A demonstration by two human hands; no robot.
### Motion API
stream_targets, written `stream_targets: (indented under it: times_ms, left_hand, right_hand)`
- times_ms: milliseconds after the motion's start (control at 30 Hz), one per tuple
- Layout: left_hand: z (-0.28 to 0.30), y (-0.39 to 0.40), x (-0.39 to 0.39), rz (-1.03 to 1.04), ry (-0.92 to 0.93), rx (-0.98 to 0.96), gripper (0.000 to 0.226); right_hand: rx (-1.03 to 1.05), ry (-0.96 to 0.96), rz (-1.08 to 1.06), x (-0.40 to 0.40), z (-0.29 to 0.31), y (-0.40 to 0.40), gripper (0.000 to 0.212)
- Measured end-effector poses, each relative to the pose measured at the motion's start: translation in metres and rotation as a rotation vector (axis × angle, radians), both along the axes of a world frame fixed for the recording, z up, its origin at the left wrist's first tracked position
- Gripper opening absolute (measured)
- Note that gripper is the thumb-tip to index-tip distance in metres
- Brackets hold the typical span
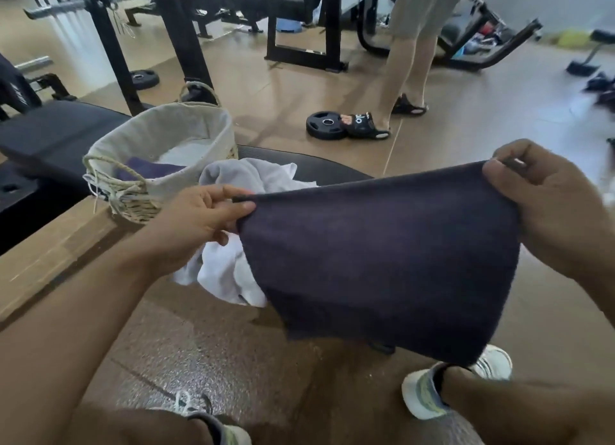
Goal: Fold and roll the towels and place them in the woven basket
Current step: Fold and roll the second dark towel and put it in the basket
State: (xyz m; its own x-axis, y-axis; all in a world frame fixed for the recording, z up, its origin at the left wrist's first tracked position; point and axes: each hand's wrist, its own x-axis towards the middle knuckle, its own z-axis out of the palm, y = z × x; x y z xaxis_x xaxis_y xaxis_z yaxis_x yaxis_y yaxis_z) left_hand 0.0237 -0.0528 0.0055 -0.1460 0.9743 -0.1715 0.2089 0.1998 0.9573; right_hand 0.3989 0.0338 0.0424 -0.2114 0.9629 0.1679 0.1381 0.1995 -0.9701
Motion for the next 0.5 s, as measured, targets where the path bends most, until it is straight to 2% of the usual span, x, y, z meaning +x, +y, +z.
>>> stream_targets:
  times_ms: [67, 133, 233, 400, 500]
  left_hand:
    - [-0.008, 0.001, 0.01, 0.073, 0.263, 0.088, 0.008]
    - [-0.014, 0.007, 0.018, 0.154, 0.372, 0.155, 0.007]
    - [-0.017, 0.019, 0.016, 0.248, 0.37, 0.129, 0.004]
    - [-0.014, 0.041, 0.013, 0.337, 0.417, 0.181, 0.028]
    - [-0.01, 0.054, 0.022, 0.373, 0.313, 0.265, 0.023]
  right_hand:
    - [0.063, -0.184, -0.137, -0.009, -0.026, 0.011, 0.015]
    - [0.082, -0.328, -0.133, -0.025, -0.041, 0.023, 0.013]
    - [0.127, -0.341, -0.186, -0.031, -0.044, 0.036, 0.017]
    - [0.297, -0.36, -0.356, -0.028, -0.039, 0.051, 0.025]
    - [0.326, -0.303, -0.446, -0.029, -0.034, 0.061, 0.026]
